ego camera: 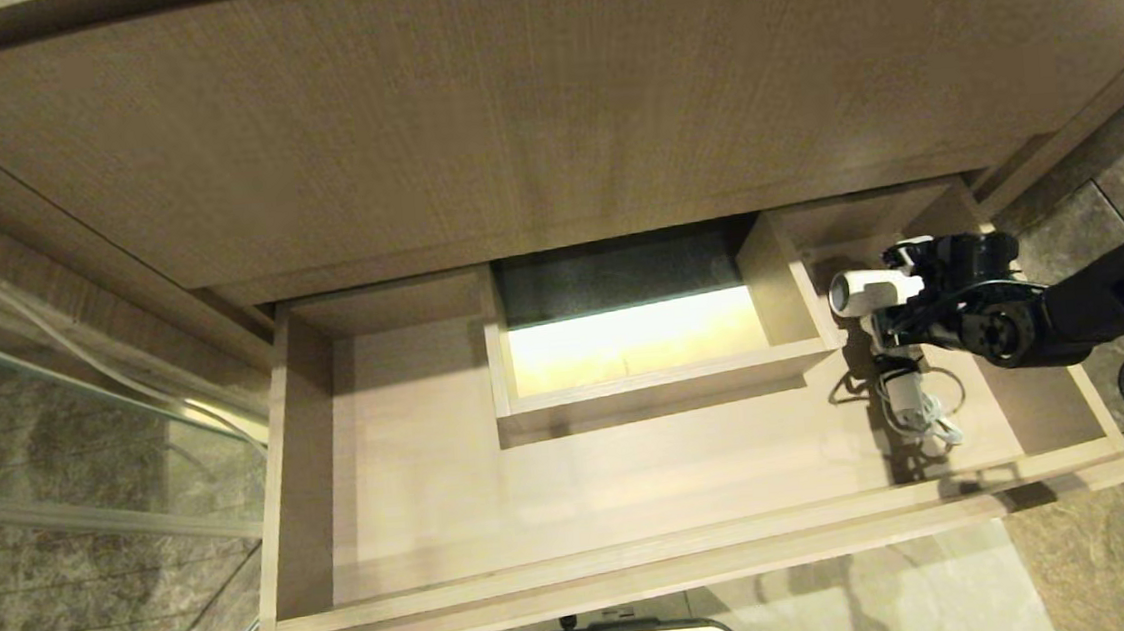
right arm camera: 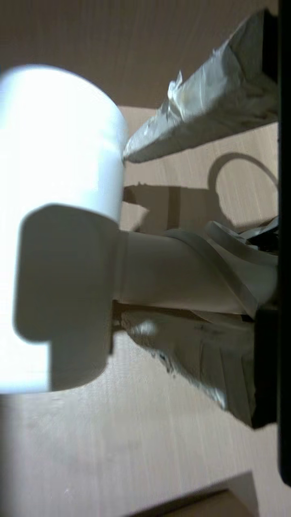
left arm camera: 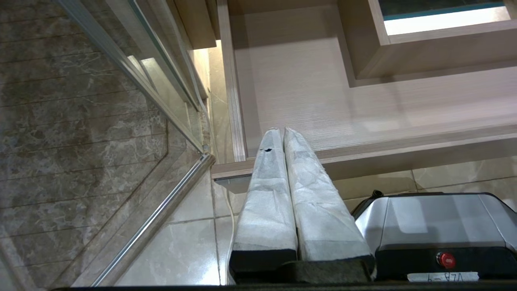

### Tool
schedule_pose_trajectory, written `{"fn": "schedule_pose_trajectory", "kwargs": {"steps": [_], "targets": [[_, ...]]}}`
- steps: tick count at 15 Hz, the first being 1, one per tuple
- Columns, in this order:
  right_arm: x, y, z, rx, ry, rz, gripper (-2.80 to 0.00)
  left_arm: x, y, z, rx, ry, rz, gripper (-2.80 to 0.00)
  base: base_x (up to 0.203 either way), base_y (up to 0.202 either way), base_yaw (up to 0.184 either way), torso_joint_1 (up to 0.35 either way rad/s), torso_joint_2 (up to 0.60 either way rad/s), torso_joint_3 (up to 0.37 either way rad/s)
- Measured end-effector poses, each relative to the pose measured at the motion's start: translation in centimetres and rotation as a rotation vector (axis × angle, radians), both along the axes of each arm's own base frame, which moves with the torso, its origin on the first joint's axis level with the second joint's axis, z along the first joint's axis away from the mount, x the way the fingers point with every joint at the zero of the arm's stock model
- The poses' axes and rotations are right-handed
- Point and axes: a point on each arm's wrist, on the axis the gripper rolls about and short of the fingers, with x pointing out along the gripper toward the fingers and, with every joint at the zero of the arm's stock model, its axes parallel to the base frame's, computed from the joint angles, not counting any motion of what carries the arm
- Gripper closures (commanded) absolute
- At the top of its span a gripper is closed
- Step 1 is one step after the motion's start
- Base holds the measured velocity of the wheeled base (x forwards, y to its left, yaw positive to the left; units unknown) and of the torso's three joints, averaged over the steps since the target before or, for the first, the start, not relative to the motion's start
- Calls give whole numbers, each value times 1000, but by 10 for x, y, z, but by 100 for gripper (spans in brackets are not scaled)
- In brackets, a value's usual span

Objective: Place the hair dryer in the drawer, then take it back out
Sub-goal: Put it into the drawer, then close the drawer

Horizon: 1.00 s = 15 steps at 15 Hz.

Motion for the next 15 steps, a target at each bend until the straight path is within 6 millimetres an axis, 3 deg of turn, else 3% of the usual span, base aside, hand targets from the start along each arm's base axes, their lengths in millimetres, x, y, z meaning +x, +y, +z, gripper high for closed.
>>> {"fn": "schedule_pose_trajectory", "kwargs": {"steps": [5, 6, 11, 15], "targets": [[-25, -10, 40, 7, -25, -11, -280, 0, 0, 0, 0, 0, 0, 0, 0, 0, 0, 0, 0, 0], [-34, -11, 51, 12, -19, -2, 0, 0, 0, 0, 0, 0, 1, 0, 0, 0, 0, 0, 0, 0], [-90, -7, 119, 33, -1, 29, 0, 0, 0, 0, 0, 0, 0, 0, 0, 0, 0, 0, 0, 0], [-150, 4, 146, 50, 79, 34, 0, 0, 0, 0, 0, 0, 0, 0, 0, 0, 0, 0, 0, 0]]}}
